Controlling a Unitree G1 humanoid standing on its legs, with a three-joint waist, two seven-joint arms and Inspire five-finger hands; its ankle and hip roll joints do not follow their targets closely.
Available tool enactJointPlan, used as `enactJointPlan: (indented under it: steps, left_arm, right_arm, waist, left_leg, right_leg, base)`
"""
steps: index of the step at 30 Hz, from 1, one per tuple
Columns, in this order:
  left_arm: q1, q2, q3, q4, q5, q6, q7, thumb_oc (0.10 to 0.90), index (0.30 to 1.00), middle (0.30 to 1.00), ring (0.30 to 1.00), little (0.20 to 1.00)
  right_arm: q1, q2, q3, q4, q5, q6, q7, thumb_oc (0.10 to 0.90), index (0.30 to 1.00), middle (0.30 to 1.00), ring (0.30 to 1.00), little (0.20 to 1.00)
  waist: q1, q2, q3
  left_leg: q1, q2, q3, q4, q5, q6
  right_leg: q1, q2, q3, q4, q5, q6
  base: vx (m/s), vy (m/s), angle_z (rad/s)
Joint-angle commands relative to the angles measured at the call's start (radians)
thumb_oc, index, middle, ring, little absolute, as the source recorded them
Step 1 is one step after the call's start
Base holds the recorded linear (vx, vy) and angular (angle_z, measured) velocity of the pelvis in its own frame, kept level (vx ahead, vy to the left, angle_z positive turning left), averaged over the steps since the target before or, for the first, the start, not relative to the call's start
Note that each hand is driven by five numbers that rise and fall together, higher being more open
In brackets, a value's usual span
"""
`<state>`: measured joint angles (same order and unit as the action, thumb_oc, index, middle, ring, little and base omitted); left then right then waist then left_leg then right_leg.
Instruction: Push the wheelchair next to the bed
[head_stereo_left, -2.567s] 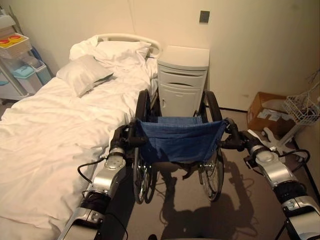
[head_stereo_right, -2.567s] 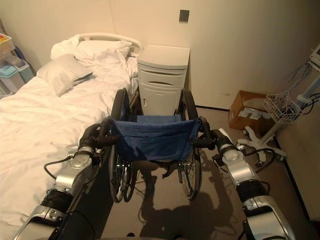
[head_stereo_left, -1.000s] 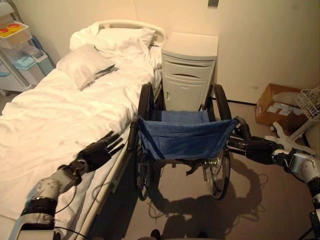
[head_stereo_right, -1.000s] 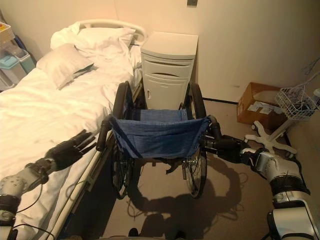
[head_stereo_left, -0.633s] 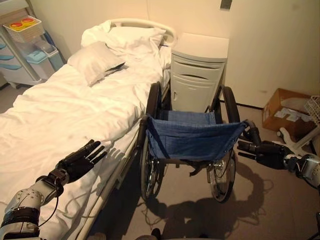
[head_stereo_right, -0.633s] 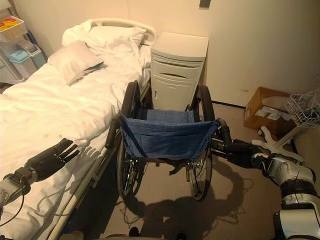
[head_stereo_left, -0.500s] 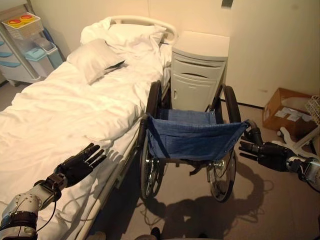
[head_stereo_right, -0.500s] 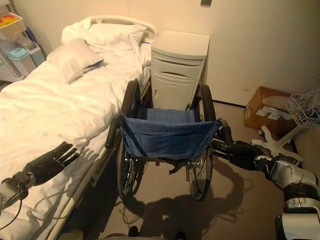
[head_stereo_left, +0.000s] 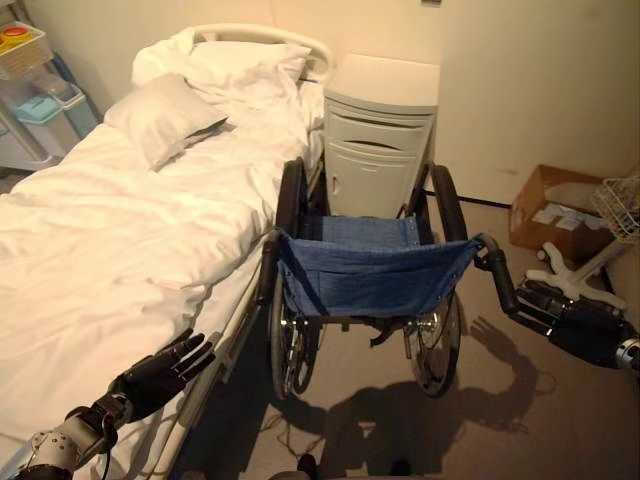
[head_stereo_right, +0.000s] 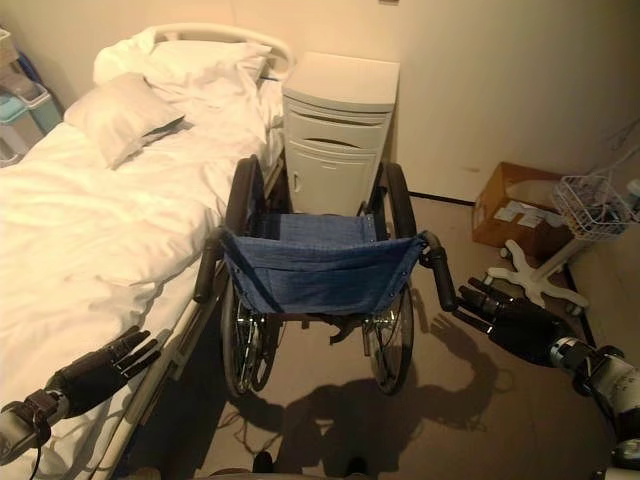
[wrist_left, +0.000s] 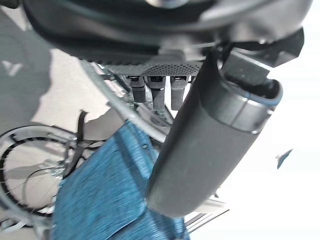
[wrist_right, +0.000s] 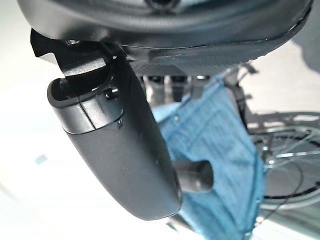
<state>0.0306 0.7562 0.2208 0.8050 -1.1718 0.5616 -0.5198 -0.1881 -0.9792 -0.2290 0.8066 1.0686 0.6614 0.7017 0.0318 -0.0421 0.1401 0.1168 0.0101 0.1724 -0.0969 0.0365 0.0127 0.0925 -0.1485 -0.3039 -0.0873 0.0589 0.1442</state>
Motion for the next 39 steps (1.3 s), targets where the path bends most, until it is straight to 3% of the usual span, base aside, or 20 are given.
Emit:
enactJointPlan:
  steps: [1, 8, 14, 18, 20, 23, 27, 30, 33, 34, 37, 39]
  left_arm:
    - [-0.069, 0.019, 0.064, 0.03, -0.012, -0.052, -0.115, 0.8, 0.9, 0.9, 0.9, 0.9]
    - [-0.037, -0.038, 0.055, 0.041, 0.056, -0.072, -0.189, 0.8, 0.9, 0.9, 0.9, 0.9]
    - [-0.027, -0.083, 0.032, 0.053, 0.119, -0.107, -0.178, 0.8, 0.9, 0.9, 0.9, 0.9]
    - [-0.017, -0.148, -0.008, 0.091, 0.176, -0.176, -0.135, 0.8, 0.9, 0.9, 0.9, 0.9]
    - [-0.015, -0.171, -0.02, 0.094, 0.188, -0.199, -0.128, 0.8, 0.9, 0.9, 0.9, 0.9]
    - [-0.006, -0.258, -0.063, 0.086, 0.215, -0.26, -0.089, 0.8, 0.9, 0.9, 0.9, 0.9]
    - [-0.012, -0.337, -0.106, 0.102, 0.246, -0.335, -0.069, 0.8, 0.9, 0.9, 0.9, 0.9]
    - [-0.008, -0.418, -0.153, 0.106, 0.279, -0.457, -0.061, 0.8, 0.9, 0.9, 0.9, 0.9]
    - [0.005, -0.476, -0.184, 0.086, 0.253, -0.524, -0.021, 0.8, 0.9, 0.9, 0.9, 0.9]
    - [0.01, -0.501, -0.204, 0.075, 0.299, -0.594, -0.014, 0.8, 0.9, 0.9, 0.9, 0.9]
    - [0.02, -0.545, -0.259, 0.073, 0.356, -0.722, 0.023, 0.8, 0.9, 0.9, 0.9, 0.9]
    - [0.021, -0.557, -0.277, 0.067, 0.391, -0.775, 0.071, 0.8, 0.9, 0.9, 0.9, 0.9]
  right_arm:
    - [-0.05, -0.136, -0.074, -0.033, 0.143, 0.006, 0.052, 0.8, 0.9, 0.9, 0.9, 0.9]
    - [0.021, -0.113, -0.156, -0.003, 0.142, 0.031, 0.079, 0.8, 0.9, 0.9, 0.9, 0.9]
    - [0.071, -0.063, -0.169, 0.018, -0.032, -0.019, 0.106, 0.8, 0.9, 0.9, 0.9, 0.9]
    - [0.073, 0.053, -0.104, 0.031, -0.089, -0.149, 0.017, 0.8, 0.9, 0.9, 0.9, 0.9]
    - [0.069, 0.097, -0.082, 0.026, -0.097, -0.176, -0.007, 0.8, 0.9, 0.9, 0.9, 0.9]
    - [0.076, 0.245, -0.032, 0.007, -0.146, -0.298, -0.113, 0.8, 0.9, 0.9, 0.9, 0.9]
    - [0.075, 0.382, 0.015, 0.02, -0.176, -0.436, -0.154, 0.8, 0.9, 0.9, 0.9, 0.9]
    - [0.089, 0.515, 0.055, 0.005, -0.081, -0.554, -0.207, 0.8, 0.9, 0.9, 0.9, 0.9]
    - [0.118, 0.647, 0.111, 0.008, -0.125, -0.667, -0.242, 0.8, 0.9, 0.9, 0.9, 0.9]
    - [0.135, 0.703, 0.15, -0.003, -0.124, -0.712, -0.255, 0.8, 0.9, 0.9, 0.9, 0.9]
    - [0.162, 0.77, 0.21, 0.011, -0.151, -0.796, -0.268, 0.8, 0.9, 0.9, 0.9, 0.9]
    - [0.168, 0.787, 0.231, 0.013, -0.174, -0.824, -0.277, 0.8, 0.9, 0.9, 0.9, 0.9]
  waist:
    - [0.005, 0.008, -0.07]
    - [-0.001, 0.006, -0.065]
    - [-0.008, 0.003, -0.053]
    - [-0.006, 0.008, -0.043]
    - [-0.006, 0.01, -0.044]
    - [0.0, 0.019, -0.041]
    - [0.006, 0.025, -0.043]
    - [0.01, 0.03, -0.043]
    - [0.011, 0.037, -0.041]
    - [0.012, 0.039, -0.04]
    - [0.012, 0.039, -0.038]
    - [0.011, 0.04, -0.036]
  left_leg:
    - [0.016, -0.043, 0.032, 0.018, -0.091, -0.021]
    - [0.02, -0.043, 0.036, 0.017, -0.096, -0.02]
    - [0.017, -0.045, 0.043, 0.021, -0.098, -0.02]
    - [0.015, -0.049, 0.039, 0.026, -0.099, -0.016]
    - [0.011, -0.049, 0.04, 0.027, -0.099, -0.016]
    - [0.011, -0.049, 0.035, 0.032, -0.099, -0.012]
    - [0.009, -0.05, 0.029, 0.037, -0.103, -0.008]
    - [0.012, -0.051, 0.02, 0.038, -0.108, -0.004]
    - [0.014, -0.054, 0.018, 0.041, -0.111, -0.001]
    - [0.014, -0.054, 0.015, 0.042, -0.111, 0.0]
    - [0.012, -0.056, 0.008, 0.047, -0.113, 0.003]
    - [0.013, -0.057, 0.006, 0.047, -0.114, 0.005]
  right_leg:
    - [-0.001, 0.066, -0.028, 0.117, -0.108, -0.015]
    - [-0.003, 0.069, -0.024, 0.122, -0.112, -0.016]
    - [-0.017, 0.066, -0.017, 0.128, -0.105, -0.012]
    - [-0.019, 0.065, -0.015, 0.122, -0.098, -0.013]
    - [-0.022, 0.064, -0.014, 0.121, -0.097, -0.014]
    - [-0.022, 0.063, -0.014, 0.124, -0.097, -0.016]
    - [-0.02, 0.06, -0.015, 0.124, -0.099, -0.019]
    - [-0.019, 0.061, -0.013, 0.127, -0.102, -0.021]
    - [-0.017, 0.062, -0.009, 0.127, -0.104, -0.024]
    - [-0.017, 0.062, -0.007, 0.13, -0.105, -0.026]
    - [-0.016, 0.065, -0.003, 0.13, -0.105, -0.029]
    - [-0.015, 0.066, 0.0, 0.13, -0.105, -0.03]
  base:
    - [0.01, -0.014, -0.08]
    - [0.0, -0.011, -0.09]
    - [-0.01, -0.006, -0.01]
    - [-0.02, -0.012, -0.07]
    - [0.0, -0.002, -0.08]
    - [0.0, 0.0, -0.02]
    - [0.0, -0.006, 0.03]
    - [0.01, -0.001, 0.02]
    - [0.0, 0.002, 0.01]
    - [0.0, 0.0, 0.0]
    - [0.0, 0.0, 0.0]
    - [0.0, 0.0, 0.0]
